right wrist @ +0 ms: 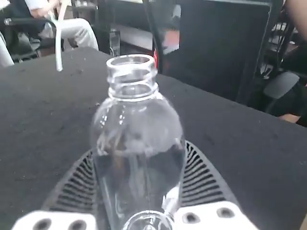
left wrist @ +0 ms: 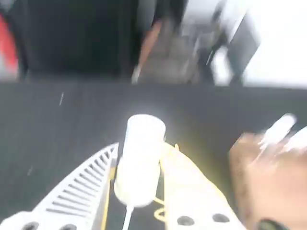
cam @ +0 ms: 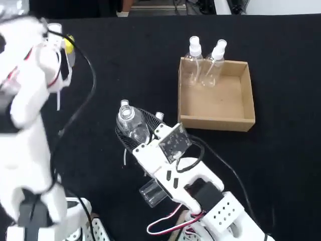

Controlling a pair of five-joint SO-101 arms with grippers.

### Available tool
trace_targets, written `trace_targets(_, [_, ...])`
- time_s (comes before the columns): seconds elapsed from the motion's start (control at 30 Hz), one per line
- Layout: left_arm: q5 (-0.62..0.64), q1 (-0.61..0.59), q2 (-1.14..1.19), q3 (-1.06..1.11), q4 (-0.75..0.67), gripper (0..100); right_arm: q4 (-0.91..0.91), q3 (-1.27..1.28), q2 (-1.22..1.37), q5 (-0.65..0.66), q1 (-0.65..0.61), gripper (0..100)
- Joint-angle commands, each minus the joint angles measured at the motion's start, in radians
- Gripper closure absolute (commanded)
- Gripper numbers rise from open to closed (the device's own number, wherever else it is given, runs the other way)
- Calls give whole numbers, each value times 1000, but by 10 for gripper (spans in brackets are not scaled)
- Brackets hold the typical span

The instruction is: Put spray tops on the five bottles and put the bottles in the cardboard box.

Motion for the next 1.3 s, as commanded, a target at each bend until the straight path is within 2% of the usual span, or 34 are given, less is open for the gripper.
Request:
trace_targets(0.0, [61, 102, -114, -47, -81, 970, -37, -10, -19, -9, -17, 988])
trace_targets(0.23, [143, 243, -147, -47, -262, 970, -37, 13, -19, -11, -17, 988])
trace_targets(0.47, [147, 392, -149, -54, -272, 970, -34, 15, -19, -11, -15, 988])
trace_targets(0.9, [153, 409, -150, -64, -241, 970, -32, 15, -19, -11, -15, 988])
trace_targets(1.03, [261, 409, -178, -82, -143, 970, -32, 15, -19, -11, -15, 988])
trace_targets(1.1, [301, 407, -193, -61, -147, 970, -34, 15, -19, -11, -15, 988])
trace_targets(1.27, [305, 409, -212, 13, -172, 970, -34, 15, -19, -11, -15, 988])
